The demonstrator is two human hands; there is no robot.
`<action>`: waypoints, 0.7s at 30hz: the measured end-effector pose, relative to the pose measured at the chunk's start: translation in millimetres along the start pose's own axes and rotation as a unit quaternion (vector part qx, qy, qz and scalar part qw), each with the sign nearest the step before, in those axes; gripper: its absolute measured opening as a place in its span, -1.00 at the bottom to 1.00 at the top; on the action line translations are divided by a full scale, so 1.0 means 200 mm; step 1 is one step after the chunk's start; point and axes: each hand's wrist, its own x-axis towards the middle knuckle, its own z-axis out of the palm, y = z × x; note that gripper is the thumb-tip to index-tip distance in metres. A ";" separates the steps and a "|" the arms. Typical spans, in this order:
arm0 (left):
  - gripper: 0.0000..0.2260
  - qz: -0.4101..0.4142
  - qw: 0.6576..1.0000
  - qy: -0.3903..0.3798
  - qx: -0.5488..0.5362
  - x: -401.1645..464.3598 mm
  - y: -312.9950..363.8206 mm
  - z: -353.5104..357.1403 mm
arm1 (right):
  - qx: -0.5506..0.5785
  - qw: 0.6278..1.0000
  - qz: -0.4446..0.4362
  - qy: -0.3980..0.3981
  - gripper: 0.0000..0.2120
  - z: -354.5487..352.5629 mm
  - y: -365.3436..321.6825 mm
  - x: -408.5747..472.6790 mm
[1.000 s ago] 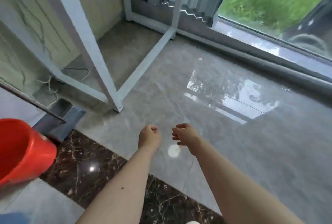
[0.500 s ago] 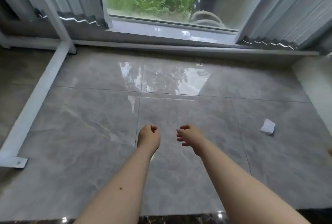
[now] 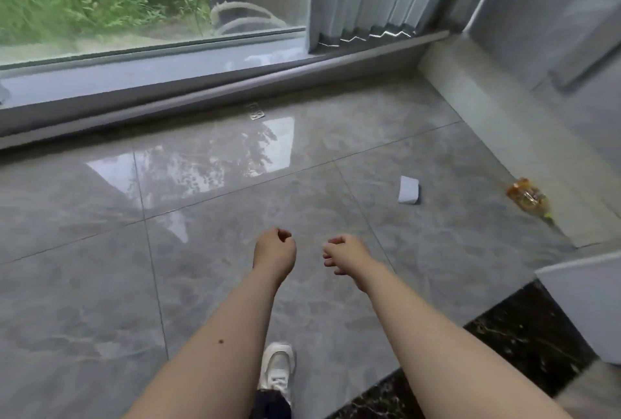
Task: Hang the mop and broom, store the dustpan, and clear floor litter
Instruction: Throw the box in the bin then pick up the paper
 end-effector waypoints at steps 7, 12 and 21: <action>-0.76 0.017 0.997 -0.060 0.043 0.32 0.38 0.34 | 0.018 0.999 0.015 0.031 -0.84 -0.36 -0.20 0.34; -0.83 0.049 0.992 -0.089 0.070 0.52 0.68 0.54 | 0.049 0.997 0.027 0.055 -0.75 -0.63 -0.34 0.56; -0.88 0.052 0.985 -0.129 0.106 0.75 1.05 1.00 | 0.065 0.994 0.050 0.079 -0.89 -1.13 -0.38 0.91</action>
